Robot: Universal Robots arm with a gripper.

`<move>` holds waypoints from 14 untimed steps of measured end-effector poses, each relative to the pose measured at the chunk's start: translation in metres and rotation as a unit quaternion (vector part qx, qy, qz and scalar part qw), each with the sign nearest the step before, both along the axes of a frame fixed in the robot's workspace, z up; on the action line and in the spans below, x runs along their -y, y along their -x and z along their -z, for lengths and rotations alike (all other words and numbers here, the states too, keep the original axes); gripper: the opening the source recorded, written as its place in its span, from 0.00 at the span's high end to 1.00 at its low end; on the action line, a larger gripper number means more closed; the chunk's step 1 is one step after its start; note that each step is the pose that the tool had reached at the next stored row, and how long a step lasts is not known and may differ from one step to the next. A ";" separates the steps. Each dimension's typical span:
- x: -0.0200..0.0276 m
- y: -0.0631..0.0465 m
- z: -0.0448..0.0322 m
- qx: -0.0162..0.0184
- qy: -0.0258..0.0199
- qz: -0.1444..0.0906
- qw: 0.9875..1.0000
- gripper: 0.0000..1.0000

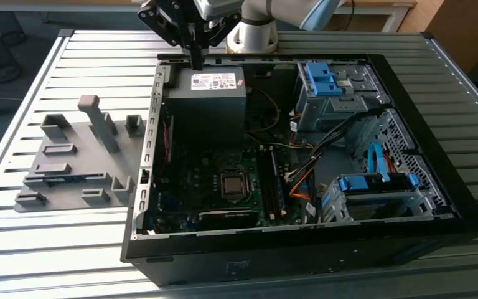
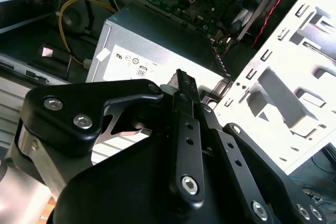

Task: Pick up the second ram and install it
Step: 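Reach for the second ram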

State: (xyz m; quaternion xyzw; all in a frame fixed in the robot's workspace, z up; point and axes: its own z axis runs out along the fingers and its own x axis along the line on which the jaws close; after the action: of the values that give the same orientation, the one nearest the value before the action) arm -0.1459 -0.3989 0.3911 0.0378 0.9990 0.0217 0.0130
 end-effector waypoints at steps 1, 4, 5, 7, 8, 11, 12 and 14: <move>0.0000 0.000 0.0001 0.000 0.000 0.000 1.000 0.89; 0.0000 0.001 0.0003 0.000 0.000 0.000 1.000 0.89; 0.0000 0.001 0.0003 0.000 0.000 0.000 1.000 0.89; 0.0000 0.001 0.0004 0.000 0.000 0.000 1.000 0.89; 0.0000 0.001 0.0005 0.000 0.000 0.000 1.000 0.89; 0.0000 0.002 0.0006 0.000 0.000 0.000 1.000 0.89; 0.0000 0.002 0.0006 0.000 0.000 0.000 1.000 0.89; 0.0000 0.002 0.0007 0.000 0.000 0.000 1.000 0.89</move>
State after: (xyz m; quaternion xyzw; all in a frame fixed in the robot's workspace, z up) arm -0.1480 -0.3989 0.3904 0.0378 0.9990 0.0216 0.0130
